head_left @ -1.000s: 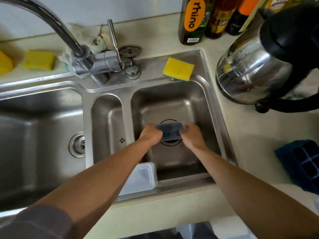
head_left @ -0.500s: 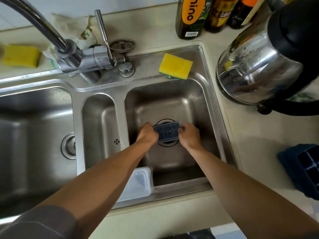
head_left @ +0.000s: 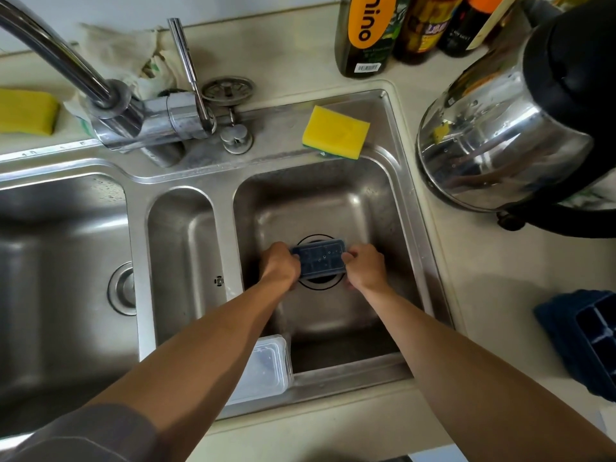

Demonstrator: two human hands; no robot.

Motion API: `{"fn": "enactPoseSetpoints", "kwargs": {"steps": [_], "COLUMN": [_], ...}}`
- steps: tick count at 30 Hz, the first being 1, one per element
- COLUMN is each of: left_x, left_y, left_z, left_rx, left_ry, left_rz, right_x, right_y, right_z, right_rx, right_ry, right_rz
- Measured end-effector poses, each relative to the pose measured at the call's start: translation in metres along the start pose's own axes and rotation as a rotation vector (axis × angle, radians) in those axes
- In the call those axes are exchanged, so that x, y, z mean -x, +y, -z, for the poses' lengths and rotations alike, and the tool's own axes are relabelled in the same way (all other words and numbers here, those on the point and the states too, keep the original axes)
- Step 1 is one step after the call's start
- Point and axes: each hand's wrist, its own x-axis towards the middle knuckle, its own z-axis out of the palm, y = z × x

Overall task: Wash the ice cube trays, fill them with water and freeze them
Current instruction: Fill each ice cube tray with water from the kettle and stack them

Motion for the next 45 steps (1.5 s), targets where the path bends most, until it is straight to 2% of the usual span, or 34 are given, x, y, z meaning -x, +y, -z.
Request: {"fn": "enactPoseSetpoints", "kwargs": {"steps": [8, 14, 20, 24, 30, 32, 35, 37, 40, 45], "left_x": [-0.001, 0.009, 0.046, 0.083, 0.154, 0.172, 0.192, 0.203, 0.217, 0.23], "left_y": [-0.003, -0.006, 0.011, 0.038, 0.069, 0.077, 0.09, 0.099, 0.112, 0.126], "left_z": [0.0, -0.004, 0.015, 0.036, 0.047, 0.055, 0.063, 0.065, 0.067, 0.073], "left_rx": [0.085, 0.076, 0.132, 0.231, 0.237, 0.245, 0.192, 0.159, 0.117, 0.039], "left_ry": [-0.007, 0.031, 0.179, 0.178, 0.2, 0.225, 0.223, 0.231, 0.239, 0.245], "left_rz": [0.004, -0.022, -0.093, -0.116, -0.157, -0.171, -0.235, -0.274, -0.338, -0.44], "right_x": [0.003, 0.011, 0.057, 0.089, 0.136, 0.147, 0.156, 0.161, 0.17, 0.177], "right_y": [0.0, -0.007, -0.008, -0.014, -0.034, -0.043, -0.062, -0.077, -0.093, -0.099], "right_z": [-0.001, 0.014, 0.037, 0.071, 0.133, 0.154, 0.178, 0.186, 0.19, 0.201], "right_rx": [-0.041, 0.035, -0.087, -0.128, -0.124, -0.1, -0.069, -0.019, 0.108, 0.108], "right_ry": [-0.012, -0.129, -0.166, -0.176, -0.249, -0.208, -0.039, 0.017, -0.006, -0.084], "right_rz": [-0.024, -0.052, 0.092, 0.215, 0.301, 0.33, 0.374, 0.428, 0.447, 0.346]}}
